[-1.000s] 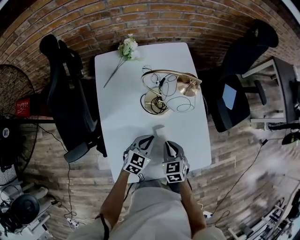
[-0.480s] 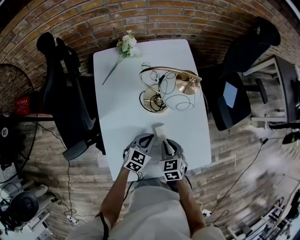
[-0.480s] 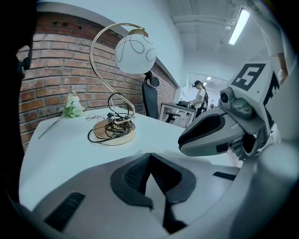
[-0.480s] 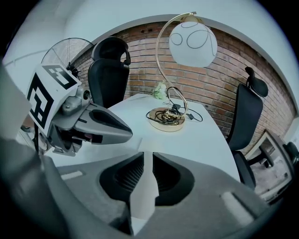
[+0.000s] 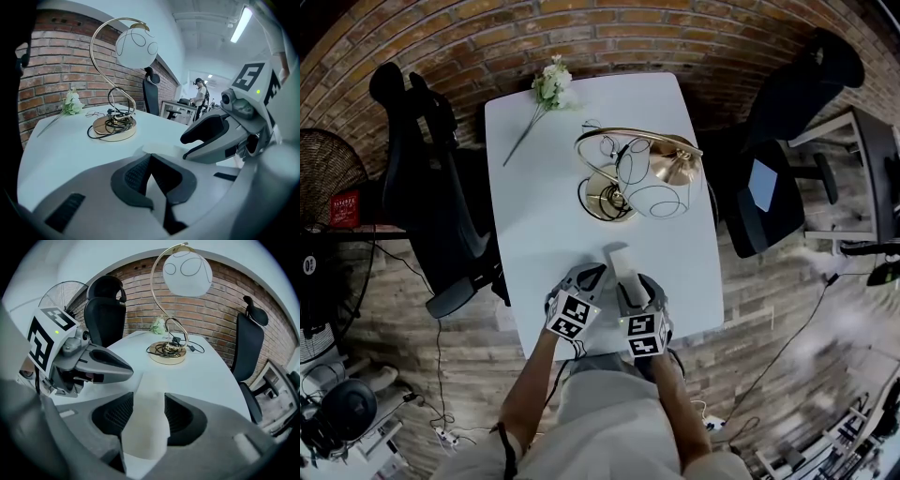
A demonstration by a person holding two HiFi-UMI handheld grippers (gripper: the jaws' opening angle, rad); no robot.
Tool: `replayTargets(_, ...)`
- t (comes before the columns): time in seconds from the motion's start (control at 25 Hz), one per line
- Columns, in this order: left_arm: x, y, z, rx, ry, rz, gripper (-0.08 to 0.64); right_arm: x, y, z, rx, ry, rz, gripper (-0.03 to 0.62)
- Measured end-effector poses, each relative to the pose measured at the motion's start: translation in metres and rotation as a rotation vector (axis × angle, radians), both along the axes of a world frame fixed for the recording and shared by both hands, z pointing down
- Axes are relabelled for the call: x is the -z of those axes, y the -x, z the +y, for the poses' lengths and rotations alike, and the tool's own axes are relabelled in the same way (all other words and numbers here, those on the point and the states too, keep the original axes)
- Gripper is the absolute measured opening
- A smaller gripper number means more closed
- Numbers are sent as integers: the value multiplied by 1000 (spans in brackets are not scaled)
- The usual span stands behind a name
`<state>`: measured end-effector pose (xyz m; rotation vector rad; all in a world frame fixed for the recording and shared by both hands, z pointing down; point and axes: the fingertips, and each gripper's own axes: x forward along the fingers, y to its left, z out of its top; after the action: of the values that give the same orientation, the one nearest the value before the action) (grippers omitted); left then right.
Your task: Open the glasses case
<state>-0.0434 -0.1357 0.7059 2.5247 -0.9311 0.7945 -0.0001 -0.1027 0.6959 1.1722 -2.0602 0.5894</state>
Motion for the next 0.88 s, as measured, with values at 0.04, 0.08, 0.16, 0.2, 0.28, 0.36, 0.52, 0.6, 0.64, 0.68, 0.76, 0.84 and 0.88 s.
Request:
replayTargets(0.04, -1, 0, 0, -1, 1, -2, 3, -1, 1, -1, 1, 1, -5, 201)
replayTargets(0.08, -1, 0, 0, -1, 3, -3, 2, -3, 2, -1, 2, 3, -8, 216)
replayTargets(0.16, -2, -1, -1, 0, 8, -4, 3, -6, 1, -1, -2, 19, -5, 239)
replayTargets(0.2, -3, -1, -1, -1, 9, -6, 3, -8, 1, -1, -3, 25, -5, 250)
replayTargets(0.28, -4, -2, -2, -4, 10, -9, 2, -11, 2, -2, -6, 33, -6, 271)
replayTargets(0.36, -5, -3, -2, -6, 13, -12, 2, -15, 2, -2, -7, 43, -6, 296)
replayTargets(0.52, -6, -5, -2, -12, 16, -20, 3, -20, 5, -5, -5, 49, -1, 322)
replayTargets(0.6, -8, -5, -3, -13, 18, -23, 2, -24, 6, -6, -6, 60, 5, 325)
replayTargets(0.64, -10, -5, -3, -14, 21, -25, 3, -27, 6, -6, -9, 70, 8, 327)
replayTargets(0.68, -11, -5, -3, -16, 23, -28, 2, -29, 6, -6, -13, 81, 10, 325)
replayTargets(0.76, -12, -5, -3, -20, 27, -31, 2, -33, 6, -7, -13, 93, 17, 327)
replayTargets(0.84, -13, -6, -2, -23, 30, -33, 2, -36, 7, -7, -7, 101, 23, 325)
replayTargets(0.88, -14, -6, -2, -23, 31, -34, 3, -36, 7, -6, -6, 103, 23, 325)
